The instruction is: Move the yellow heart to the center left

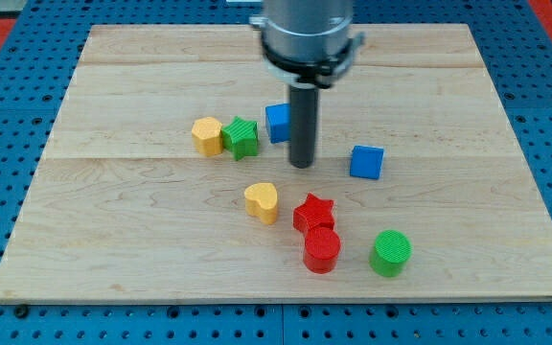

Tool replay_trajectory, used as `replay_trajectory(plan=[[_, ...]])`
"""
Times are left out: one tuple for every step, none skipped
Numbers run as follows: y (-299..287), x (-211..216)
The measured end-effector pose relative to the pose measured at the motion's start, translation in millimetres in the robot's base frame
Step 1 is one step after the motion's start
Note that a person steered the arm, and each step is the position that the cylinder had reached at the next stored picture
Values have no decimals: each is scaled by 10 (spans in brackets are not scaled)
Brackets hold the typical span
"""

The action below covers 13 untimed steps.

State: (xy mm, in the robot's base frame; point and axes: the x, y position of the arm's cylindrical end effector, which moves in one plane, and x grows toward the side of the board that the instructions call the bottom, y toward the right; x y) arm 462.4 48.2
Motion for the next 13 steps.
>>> replay_trajectory(plan=[[85,468],[155,712],[-99,712],[155,579],[940,449],[1549,982],[2072,1498],[2057,1548],[1993,1560],[1650,1558],[1181,1560],[533,1561],[458,1561]])
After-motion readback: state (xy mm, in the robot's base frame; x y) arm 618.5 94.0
